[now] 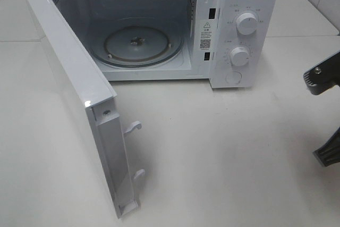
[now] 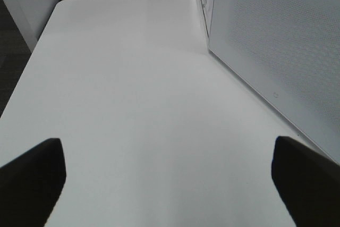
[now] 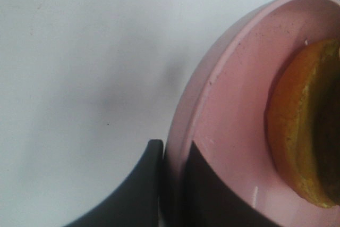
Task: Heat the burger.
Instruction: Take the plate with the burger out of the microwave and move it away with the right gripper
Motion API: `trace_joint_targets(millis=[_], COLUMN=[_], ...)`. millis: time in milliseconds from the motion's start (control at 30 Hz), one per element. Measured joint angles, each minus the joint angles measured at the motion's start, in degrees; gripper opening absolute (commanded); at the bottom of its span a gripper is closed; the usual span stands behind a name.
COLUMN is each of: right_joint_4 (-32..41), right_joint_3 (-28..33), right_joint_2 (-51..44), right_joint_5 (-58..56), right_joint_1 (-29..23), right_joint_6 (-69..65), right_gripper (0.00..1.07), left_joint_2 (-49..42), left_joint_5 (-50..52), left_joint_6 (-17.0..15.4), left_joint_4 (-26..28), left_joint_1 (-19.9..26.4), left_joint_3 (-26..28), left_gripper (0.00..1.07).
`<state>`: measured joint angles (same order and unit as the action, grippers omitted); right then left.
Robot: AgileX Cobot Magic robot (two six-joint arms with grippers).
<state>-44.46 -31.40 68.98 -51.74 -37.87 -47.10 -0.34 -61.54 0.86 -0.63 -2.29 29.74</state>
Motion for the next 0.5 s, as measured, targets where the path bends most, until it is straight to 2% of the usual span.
trace_joint_targets(millis=[333,500], right_joint_4=[-2.0,-4.7], right_joint_3=[0.0,-0.3], right_joint_2=[10.8,15.2], right_joint_5=[2.6,5.7], right_joint_1=[0.0,2.5], right_joint_6=[-9.8,-13.9], right_gripper=[0.0,0.0], left_joint_2=[0.0,0.0], left_joint_5=[0.0,0.0], left_joint_6=[0.0,0.0], left_joint_4=[0.0,0.0], left_joint_1=[0.0,0.0], left_joint_3=[0.0,0.0], left_gripper=[0.98,0.98])
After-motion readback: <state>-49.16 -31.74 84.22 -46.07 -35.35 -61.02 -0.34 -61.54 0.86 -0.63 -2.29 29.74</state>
